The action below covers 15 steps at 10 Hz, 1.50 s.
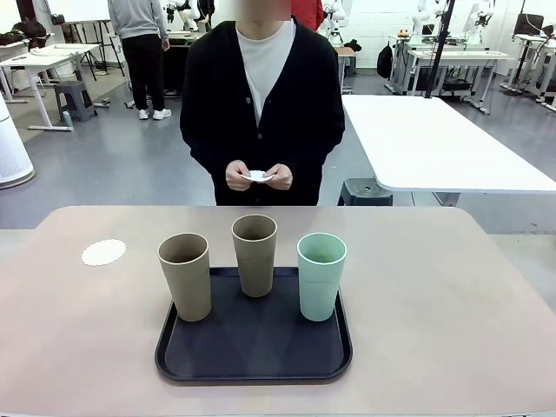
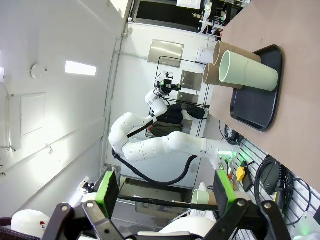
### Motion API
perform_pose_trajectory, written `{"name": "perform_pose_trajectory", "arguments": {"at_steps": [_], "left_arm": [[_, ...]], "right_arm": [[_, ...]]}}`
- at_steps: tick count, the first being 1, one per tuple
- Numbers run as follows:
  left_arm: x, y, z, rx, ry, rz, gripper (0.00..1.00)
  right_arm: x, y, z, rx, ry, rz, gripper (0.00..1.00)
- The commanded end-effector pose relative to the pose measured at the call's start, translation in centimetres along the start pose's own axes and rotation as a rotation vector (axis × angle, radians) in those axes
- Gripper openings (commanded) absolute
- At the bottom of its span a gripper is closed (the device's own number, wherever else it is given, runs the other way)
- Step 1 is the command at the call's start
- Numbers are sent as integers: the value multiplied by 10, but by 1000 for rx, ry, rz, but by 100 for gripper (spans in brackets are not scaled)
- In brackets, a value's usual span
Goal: Place coasters on the table and set cups on them.
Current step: Pick up one Reusable plastic cup and place it on a coaster set by the human.
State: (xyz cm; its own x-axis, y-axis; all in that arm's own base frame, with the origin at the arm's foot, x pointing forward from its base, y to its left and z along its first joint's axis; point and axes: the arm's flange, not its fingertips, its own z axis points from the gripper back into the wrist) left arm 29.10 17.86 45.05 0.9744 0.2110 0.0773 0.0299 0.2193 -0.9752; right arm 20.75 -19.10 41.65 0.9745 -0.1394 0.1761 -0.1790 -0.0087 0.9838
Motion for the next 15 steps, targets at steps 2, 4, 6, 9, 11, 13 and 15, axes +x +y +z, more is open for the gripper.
{"name": "perform_pose_trajectory", "arguments": {"at_steps": [2, 4, 6, 9, 11, 13, 15], "left_arm": [[0, 0, 0, 0, 0, 0, 100], [29, -19, -10, 168, 38, -72, 100], [51, -46, -40, 391, 82, -233, 100], [78, -76, -107, 660, 205, -386, 100], [74, -81, -161, 799, 258, -580, 100], [58, -65, -213, 942, 326, -857, 100], [39, -54, -242, 910, 457, -1022, 100]], "right_arm": [[0, 1, 2, 4, -5, 5, 100], [0, 1, 2, 4, -5, 5, 100], [0, 1, 2, 4, -5, 5, 100], [0, 1, 2, 4, -5, 5, 100], [0, 1, 2, 4, -5, 5, 100], [0, 1, 2, 4, -5, 5, 100], [0, 1, 2, 4, -5, 5, 100]]}}
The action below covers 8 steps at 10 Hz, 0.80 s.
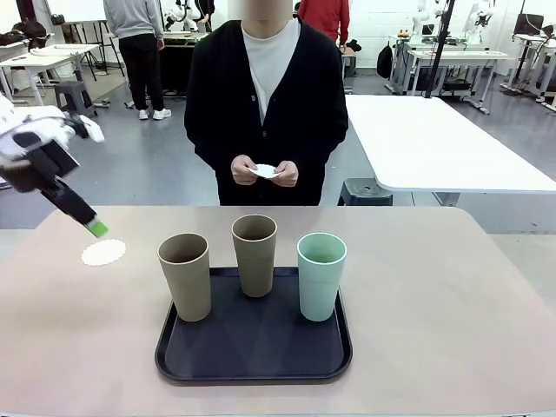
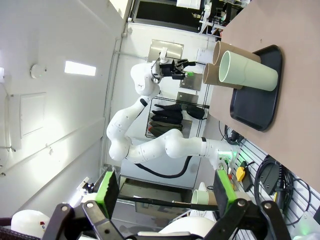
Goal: Place coasters on the table and set cups on them.
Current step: Pick up one Reusable plastic cup and place it on a coaster set by the human.
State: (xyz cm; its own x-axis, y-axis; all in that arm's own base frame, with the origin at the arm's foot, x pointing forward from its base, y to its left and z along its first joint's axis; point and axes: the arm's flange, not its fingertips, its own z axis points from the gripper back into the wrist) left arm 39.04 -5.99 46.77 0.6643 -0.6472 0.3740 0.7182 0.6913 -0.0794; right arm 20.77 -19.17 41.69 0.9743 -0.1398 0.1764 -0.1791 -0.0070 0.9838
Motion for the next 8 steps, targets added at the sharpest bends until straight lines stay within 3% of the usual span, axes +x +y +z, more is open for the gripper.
{"name": "perform_pose_trajectory", "arguments": {"at_steps": [1, 3, 5, 6, 8], "left_arm": [[-16, -17, -15, -47, -38, -134, 100], [-28, -36, -25, -73, -49, -228, 100], [-37, -34, -24, -26, -76, -245, 100], [-5, -32, -21, -55, -26, -218, 100], [-5, -32, -21, -55, -26, -218, 100]], "right_arm": [[-1, 0, 2, 6, -5, 5, 100], [-1, 0, 2, 6, -5, 5, 100], [-1, 0, 2, 6, -5, 5, 100], [-1, 0, 2, 6, -5, 5, 100], [-1, 0, 2, 6, -5, 5, 100]]}}
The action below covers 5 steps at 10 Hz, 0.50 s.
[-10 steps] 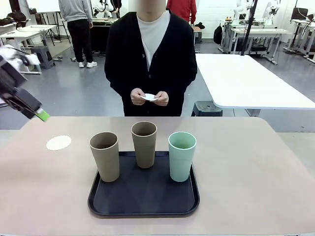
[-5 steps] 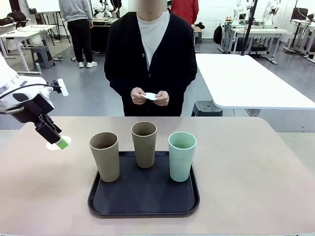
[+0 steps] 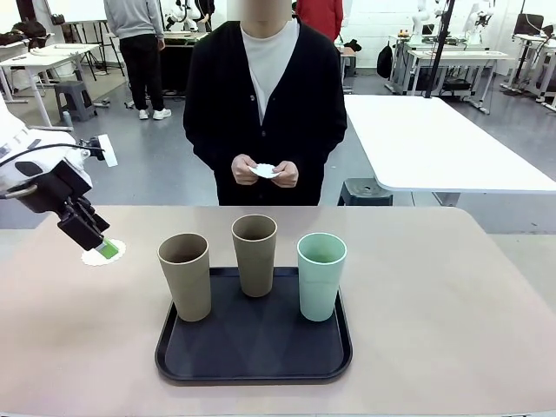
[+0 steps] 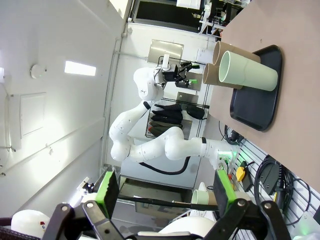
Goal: Place coasters on the table and set cups on them.
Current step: Pick up one Reusable plastic cup and place it on a coaster set by the human.
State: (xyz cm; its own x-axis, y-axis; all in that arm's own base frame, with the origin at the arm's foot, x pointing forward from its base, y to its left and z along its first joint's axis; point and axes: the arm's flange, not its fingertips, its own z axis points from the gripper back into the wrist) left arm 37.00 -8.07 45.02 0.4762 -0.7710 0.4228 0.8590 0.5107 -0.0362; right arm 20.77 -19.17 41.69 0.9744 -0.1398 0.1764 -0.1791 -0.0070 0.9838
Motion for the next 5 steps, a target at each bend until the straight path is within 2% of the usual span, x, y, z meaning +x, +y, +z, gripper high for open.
{"name": "perform_pose_trajectory", "arguments": {"at_steps": [1, 2, 3, 5], "left_arm": [[3, -4, -3, -4, 12, 10, 100], [0, 0, 0, 0, 0, 0, 100], [-5, 15, -17, -35, 5, -144, 100], [-9, 12, -55, -97, -80, -474, 100]], "right_arm": [[-1, 0, 2, 6, -5, 5, 100], [-1, 0, 2, 6, -5, 5, 100], [-1, 0, 2, 6, -5, 5, 100], [-1, 0, 2, 6, -5, 5, 100]]}}
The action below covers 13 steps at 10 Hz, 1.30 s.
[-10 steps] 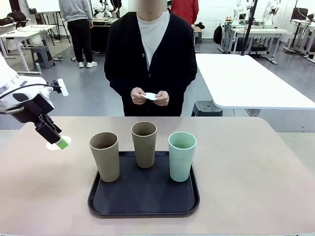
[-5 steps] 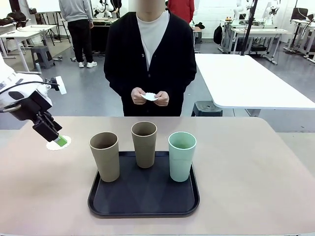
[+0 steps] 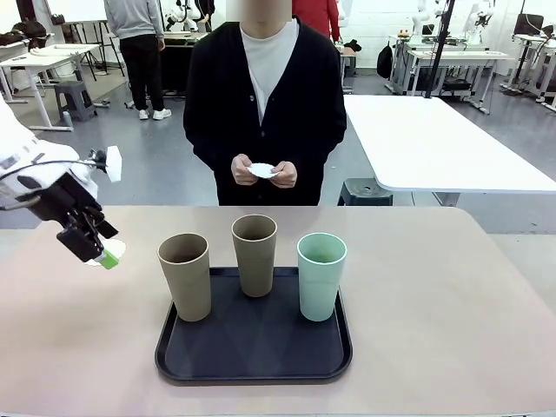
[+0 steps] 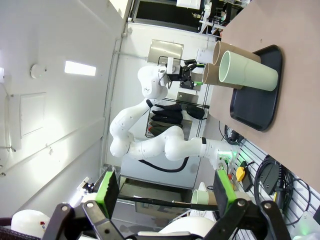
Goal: Place coasters on the table and set cups on them.
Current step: Pick up one Reusable plastic cup and place it on a coaster set by the human.
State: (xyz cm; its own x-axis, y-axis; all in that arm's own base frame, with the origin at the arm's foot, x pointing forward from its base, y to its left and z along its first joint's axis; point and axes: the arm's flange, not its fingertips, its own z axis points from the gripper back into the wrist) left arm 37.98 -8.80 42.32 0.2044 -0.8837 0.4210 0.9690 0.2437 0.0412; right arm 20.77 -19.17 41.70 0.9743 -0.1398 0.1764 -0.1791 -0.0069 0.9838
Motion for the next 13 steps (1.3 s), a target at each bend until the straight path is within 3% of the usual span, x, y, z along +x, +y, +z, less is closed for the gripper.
{"name": "perform_pose_trajectory", "arguments": {"at_steps": [1, 4, 6, 9, 13], "left_arm": [[-13, 9, -39, -45, -130, -288, 100], [-22, 32, -56, -141, -401, -250, 100], [-37, 37, -53, -216, -512, -219, 100], [-46, 29, -68, -214, -598, -226, 100], [-53, 14, -87, -170, -653, -331, 100]], "right_arm": [[-1, 0, 2, 6, -5, 5, 100], [-1, 0, 2, 6, -5, 5, 100], [-1, 0, 2, 6, -5, 5, 100], [-1, 0, 2, 6, -5, 5, 100], [-1, 0, 2, 6, -5, 5, 100]]}}
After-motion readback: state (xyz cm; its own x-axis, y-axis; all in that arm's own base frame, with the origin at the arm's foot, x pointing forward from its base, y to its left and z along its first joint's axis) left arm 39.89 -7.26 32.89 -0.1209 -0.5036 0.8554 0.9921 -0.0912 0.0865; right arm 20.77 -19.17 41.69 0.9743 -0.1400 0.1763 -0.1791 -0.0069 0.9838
